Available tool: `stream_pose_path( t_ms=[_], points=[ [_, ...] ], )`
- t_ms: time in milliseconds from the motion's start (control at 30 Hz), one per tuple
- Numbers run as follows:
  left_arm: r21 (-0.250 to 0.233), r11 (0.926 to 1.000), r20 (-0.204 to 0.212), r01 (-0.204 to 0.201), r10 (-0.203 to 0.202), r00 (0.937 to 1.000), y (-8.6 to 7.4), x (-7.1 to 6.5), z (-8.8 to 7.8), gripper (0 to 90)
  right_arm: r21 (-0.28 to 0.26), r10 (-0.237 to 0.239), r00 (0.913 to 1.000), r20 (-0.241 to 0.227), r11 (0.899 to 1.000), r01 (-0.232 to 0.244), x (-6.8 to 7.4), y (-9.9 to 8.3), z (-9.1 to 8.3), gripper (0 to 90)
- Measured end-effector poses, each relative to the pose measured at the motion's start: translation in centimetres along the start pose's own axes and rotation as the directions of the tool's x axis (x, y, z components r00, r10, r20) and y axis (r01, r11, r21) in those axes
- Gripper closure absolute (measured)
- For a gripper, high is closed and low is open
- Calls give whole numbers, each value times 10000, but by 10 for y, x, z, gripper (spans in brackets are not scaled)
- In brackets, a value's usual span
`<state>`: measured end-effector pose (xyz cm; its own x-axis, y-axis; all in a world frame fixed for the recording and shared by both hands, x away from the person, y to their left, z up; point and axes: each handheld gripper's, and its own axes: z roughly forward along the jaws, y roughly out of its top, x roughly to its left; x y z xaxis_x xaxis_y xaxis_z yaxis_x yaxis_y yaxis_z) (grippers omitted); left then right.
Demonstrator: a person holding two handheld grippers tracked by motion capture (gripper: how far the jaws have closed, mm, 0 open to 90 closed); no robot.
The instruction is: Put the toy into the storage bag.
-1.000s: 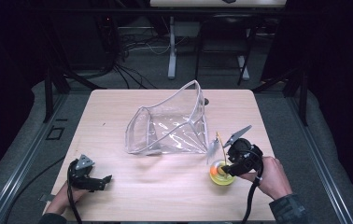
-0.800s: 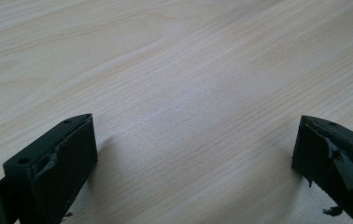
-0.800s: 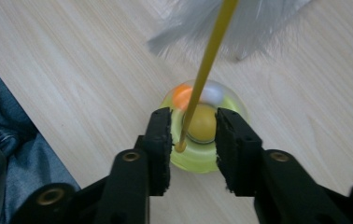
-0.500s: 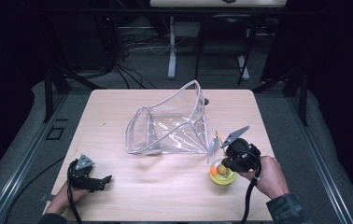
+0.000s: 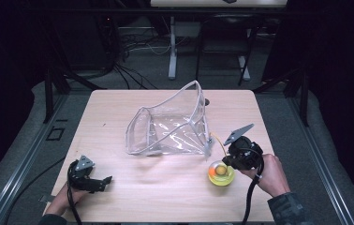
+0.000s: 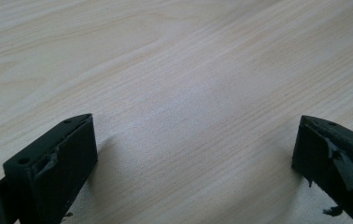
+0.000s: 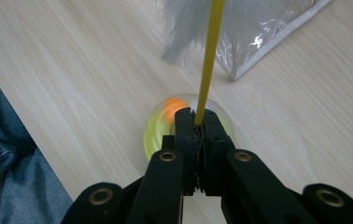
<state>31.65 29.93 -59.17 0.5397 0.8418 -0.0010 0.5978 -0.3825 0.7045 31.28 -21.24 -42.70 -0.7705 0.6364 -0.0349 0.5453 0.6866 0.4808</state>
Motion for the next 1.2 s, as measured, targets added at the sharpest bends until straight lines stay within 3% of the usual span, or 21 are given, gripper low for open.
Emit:
stream_pose_path(
  t_ms=[500, 1200],
  points=[
    [-21, 10000, 5, -6, 6, 10000, 0, 0, 0, 0, -346, 463, 9988, -145, 9983, -468, -15, 2, -6, 882],
    [-23, 10000, 0, -12, 12, 10000, 0, 0, 0, 0, -202, 861, 9963, -35, 9961, -862, -40, 13, -13, 882]
  ],
)
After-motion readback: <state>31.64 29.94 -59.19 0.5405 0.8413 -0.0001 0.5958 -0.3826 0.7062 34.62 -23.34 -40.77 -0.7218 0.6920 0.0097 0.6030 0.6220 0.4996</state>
